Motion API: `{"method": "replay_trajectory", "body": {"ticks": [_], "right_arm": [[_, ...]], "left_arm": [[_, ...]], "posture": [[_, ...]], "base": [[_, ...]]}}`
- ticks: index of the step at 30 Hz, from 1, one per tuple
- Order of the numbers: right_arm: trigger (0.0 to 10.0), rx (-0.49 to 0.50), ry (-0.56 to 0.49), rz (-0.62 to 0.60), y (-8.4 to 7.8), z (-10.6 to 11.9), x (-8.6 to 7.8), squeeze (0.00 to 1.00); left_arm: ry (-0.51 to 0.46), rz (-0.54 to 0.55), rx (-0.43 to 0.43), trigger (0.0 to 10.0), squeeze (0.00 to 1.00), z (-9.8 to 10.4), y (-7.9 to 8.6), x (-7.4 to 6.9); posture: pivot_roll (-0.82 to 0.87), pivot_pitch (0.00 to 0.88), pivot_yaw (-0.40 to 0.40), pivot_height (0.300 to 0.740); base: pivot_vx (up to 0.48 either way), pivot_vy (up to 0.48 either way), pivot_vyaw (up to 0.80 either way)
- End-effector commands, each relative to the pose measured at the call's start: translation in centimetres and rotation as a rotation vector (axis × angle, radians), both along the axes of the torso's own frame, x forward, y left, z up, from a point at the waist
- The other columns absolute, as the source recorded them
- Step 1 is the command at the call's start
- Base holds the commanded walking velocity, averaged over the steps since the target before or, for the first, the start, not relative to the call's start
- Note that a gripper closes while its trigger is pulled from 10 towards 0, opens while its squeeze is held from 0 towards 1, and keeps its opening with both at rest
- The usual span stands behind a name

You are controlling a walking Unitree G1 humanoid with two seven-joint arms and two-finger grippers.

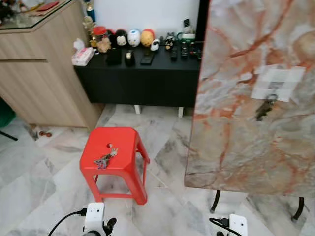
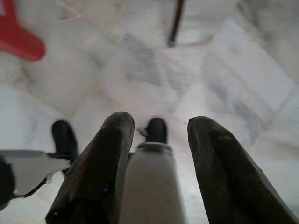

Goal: Hang keys on a hook

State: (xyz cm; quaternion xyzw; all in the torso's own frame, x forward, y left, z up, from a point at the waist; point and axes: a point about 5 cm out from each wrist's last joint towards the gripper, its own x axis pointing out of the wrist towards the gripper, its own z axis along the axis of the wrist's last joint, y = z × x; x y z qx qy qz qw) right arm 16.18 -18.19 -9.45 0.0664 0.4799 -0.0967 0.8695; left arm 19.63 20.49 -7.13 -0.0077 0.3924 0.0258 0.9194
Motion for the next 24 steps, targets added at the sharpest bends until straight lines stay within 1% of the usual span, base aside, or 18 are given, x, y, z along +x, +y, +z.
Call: {"method": "replay_trajectory", "body": {"ticks": [1, 6, 10, 17, 19, 22, 24], "right_arm": [[10.0, -0.007, 0.036, 0.0, -0.1, -0.4, -1.1, 0.0], [10.0, 0.002, 0.017, -0.008, 0.1, -0.4, -1.0, 0.0], [10.0, -0.007, 0.0, 0.036, 0.4, -0.2, -0.6, 0.0], [10.0, 0.01, -0.023, 0.02, 1.1, 0.0, 0.2, 0.0], [10.0, 0.009, -0.028, 0.007, 0.7, 0.1, 0.3, 0.0], [10.0, -0.005, -0.026, 0.02, 0.2, 0.1, 0.3, 0.0], [10.0, -0.007, -0.023, 0.019, 0.1, 0.1, 0.3, 0.0]], "left_arm": [[0.019, 0.021, 0.003, 10.0, 0.0, -0.3, 0.4, -0.6], [0.019, 0.021, 0.002, 10.0, 0.0, -0.3, 0.5, -0.7], [0.02, 0.023, 0.004, 10.0, 0.0, -0.2, 0.7, -0.7], [0.016, 0.023, 0.01, 10.0, 0.0, -0.1, 1.2, -0.6], [0.014, 0.023, 0.012, 10.0, 0.0, -0.1, 1.2, -0.6], [0.004, 0.028, 0.011, 10.0, 0.0, 0.1, 1.2, -0.2], [0.001, 0.028, 0.011, 10.0, 0.0, 0.2, 1.3, -0.1]], "posture": [[0.1, 0.064, 0.05, 0.74], [0.1, 0.064, 0.053, 0.74], [0.1, 0.068, 0.049, 0.74], [0.1, 0.076, 0.061, 0.74], [0.1, 0.075, 0.063, 0.74], [0.11, 0.086, 0.061, 0.74], [0.11, 0.085, 0.063, 0.74]], "base": [[0.0, 0.36, 0.0], [0.0, 0.341, 0.0], [0.0, 0.332, 0.0], [0.0, 0.332, 0.0], [0.0, 0.33, 0.0], [0.0, 0.334, 0.0], [0.0, 0.334, 0.0]]}}
